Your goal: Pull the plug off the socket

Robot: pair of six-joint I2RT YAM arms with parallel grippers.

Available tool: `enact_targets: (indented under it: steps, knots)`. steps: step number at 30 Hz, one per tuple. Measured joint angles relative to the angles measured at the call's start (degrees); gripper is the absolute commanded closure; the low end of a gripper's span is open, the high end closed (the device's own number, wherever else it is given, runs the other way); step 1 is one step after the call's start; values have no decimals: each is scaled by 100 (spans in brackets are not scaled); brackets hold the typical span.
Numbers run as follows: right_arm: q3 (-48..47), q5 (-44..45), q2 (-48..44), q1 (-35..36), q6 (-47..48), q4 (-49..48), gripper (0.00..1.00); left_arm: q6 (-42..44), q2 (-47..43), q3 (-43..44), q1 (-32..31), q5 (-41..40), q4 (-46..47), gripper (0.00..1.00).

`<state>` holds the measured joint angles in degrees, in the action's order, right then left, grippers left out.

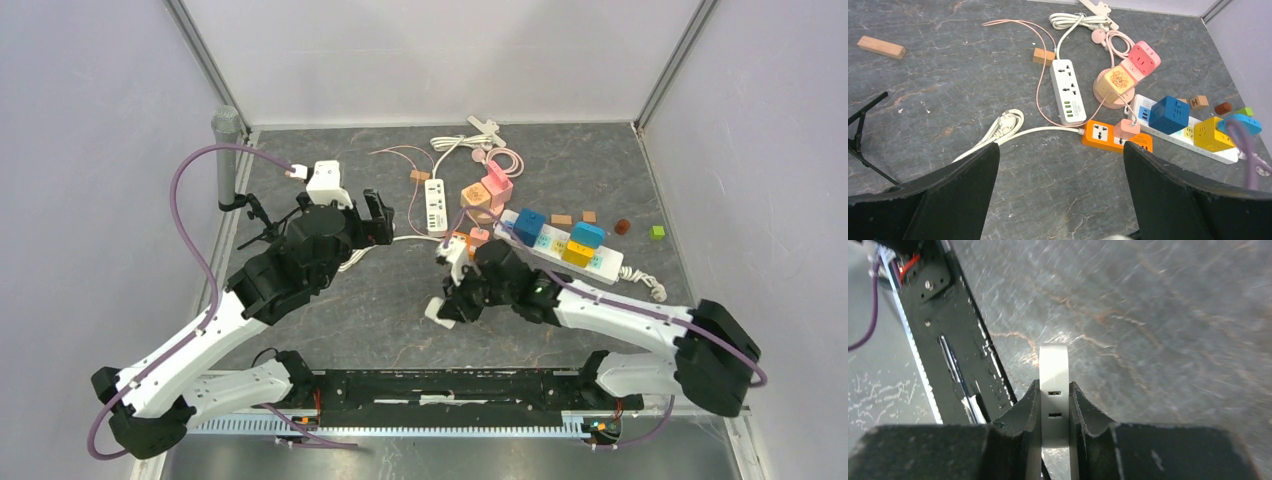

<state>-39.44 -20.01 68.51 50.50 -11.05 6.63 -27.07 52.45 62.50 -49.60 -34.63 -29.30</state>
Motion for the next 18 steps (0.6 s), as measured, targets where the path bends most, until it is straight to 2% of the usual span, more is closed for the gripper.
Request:
enact_targets:
  steps: [4, 9, 14, 18]
  knots:
    - [26, 247, 610, 551, -96, -160, 80, 9, 11, -76, 0, -42, 28, 0]
    - [31, 404, 1014, 597, -229, -280, 68, -9, 9, -273, 0, -37, 33, 0]
    - [31, 516, 1209, 597, -334, -297, 37, -107, 4, -531, 0, 31, 24, 0]
    - [28, 789, 1220, 597, -376, -173, 27, -186, 0, -656, 0, 52, 0, 0]
